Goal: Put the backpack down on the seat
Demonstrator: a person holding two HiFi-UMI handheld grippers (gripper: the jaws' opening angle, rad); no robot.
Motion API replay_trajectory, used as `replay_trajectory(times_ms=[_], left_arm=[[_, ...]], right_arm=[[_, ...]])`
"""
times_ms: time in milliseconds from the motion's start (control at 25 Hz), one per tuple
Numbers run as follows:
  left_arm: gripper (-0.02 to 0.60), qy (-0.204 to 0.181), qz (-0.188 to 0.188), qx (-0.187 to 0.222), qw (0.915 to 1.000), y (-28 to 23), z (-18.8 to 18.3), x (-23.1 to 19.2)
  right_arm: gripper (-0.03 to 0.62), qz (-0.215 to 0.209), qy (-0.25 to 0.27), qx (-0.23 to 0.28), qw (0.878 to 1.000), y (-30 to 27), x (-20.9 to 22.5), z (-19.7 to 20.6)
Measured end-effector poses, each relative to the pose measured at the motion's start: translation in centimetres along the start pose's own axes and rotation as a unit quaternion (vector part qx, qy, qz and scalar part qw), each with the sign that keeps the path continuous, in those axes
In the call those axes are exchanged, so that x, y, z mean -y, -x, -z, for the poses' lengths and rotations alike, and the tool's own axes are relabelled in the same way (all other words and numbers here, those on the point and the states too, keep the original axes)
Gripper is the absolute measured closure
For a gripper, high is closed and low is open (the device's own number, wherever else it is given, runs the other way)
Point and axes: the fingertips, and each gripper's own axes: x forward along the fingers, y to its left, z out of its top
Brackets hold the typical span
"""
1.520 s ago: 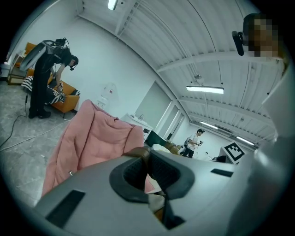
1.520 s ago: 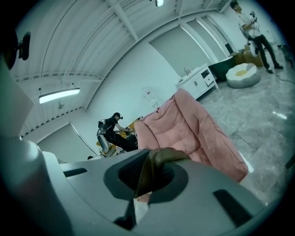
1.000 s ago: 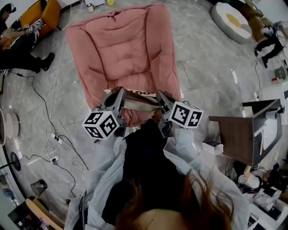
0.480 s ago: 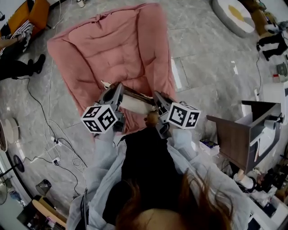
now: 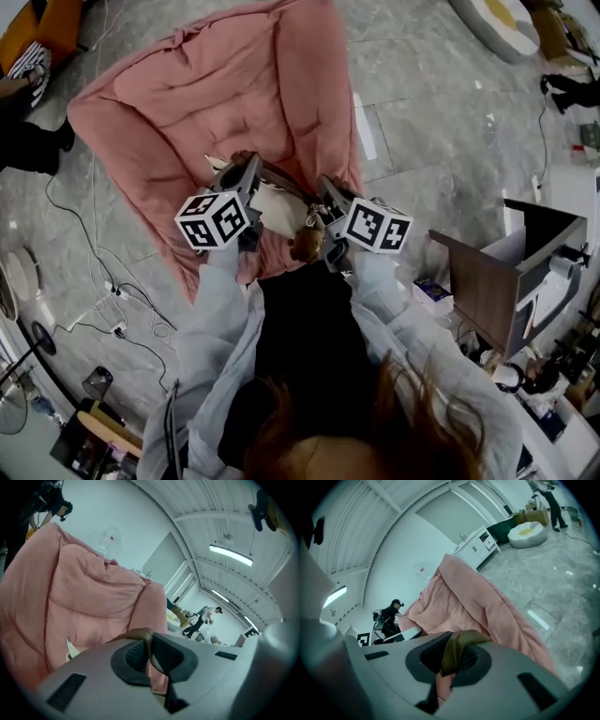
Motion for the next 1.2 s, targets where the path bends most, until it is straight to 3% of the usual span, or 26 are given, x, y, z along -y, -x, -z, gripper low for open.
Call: replay_trajectory(times_ms=[280, 400, 600, 720, 760, 840, 880, 1000, 1200], left_arm=[[0.555, 0.052, -0.052, -0.049, 0.9961, -1.3, 4.1, -3.3], [0.555, 0.053, -0.057, -0.054, 0.9955, -1.2, 4.7, -3.4], [0.555, 0.056, -0.060, -0.060, 0.9948, -0.7, 5.1, -3.7], [0.552, 0.074, -0.068, -0.064, 0.9928, -0.1, 5.4, -4.1], [0.523, 0.086, -0.066, -0.070, 0.9917, 0.1, 5.7, -4.1], [0.347, 0.119, -0.055, -0.091, 0.9871, 0.7, 6.5, -3.8], [0.303, 0.138, -0.051, -0.103, 0.9838, 1.0, 7.0, -3.7], [0.265, 0.176, -0.047, -0.116, 0.9764, 2.4, 7.9, -3.4], [0.262, 0.183, -0.057, -0.107, 0.9757, 4.8, 8.7, -4.0]], right_arm=[[0.580, 0.022, -0.058, -0.033, 0.998, -2.4, 2.5, 1.6], [0.568, 0.024, -0.069, -0.050, 0.996, -2.6, 2.6, 3.0], [0.491, 0.010, -0.098, -0.064, 0.993, -3.0, 2.1, 4.3], [0.404, 0.008, -0.120, -0.068, 0.990, -3.0, 2.1, 4.7], [0.370, 0.009, -0.131, -0.070, 0.989, -3.0, 2.1, 4.9], [0.314, 0.009, -0.163, -0.072, 0.984, -2.8, 2.1, 5.4], [0.301, 0.007, -0.181, -0.072, 0.981, -2.7, 2.0, 5.7], [0.273, -0.002, -0.212, -0.070, 0.975, -2.2, 1.7, 6.3], [0.260, -0.007, -0.190, -0.069, 0.979, -1.4, 0.7, 7.2]])
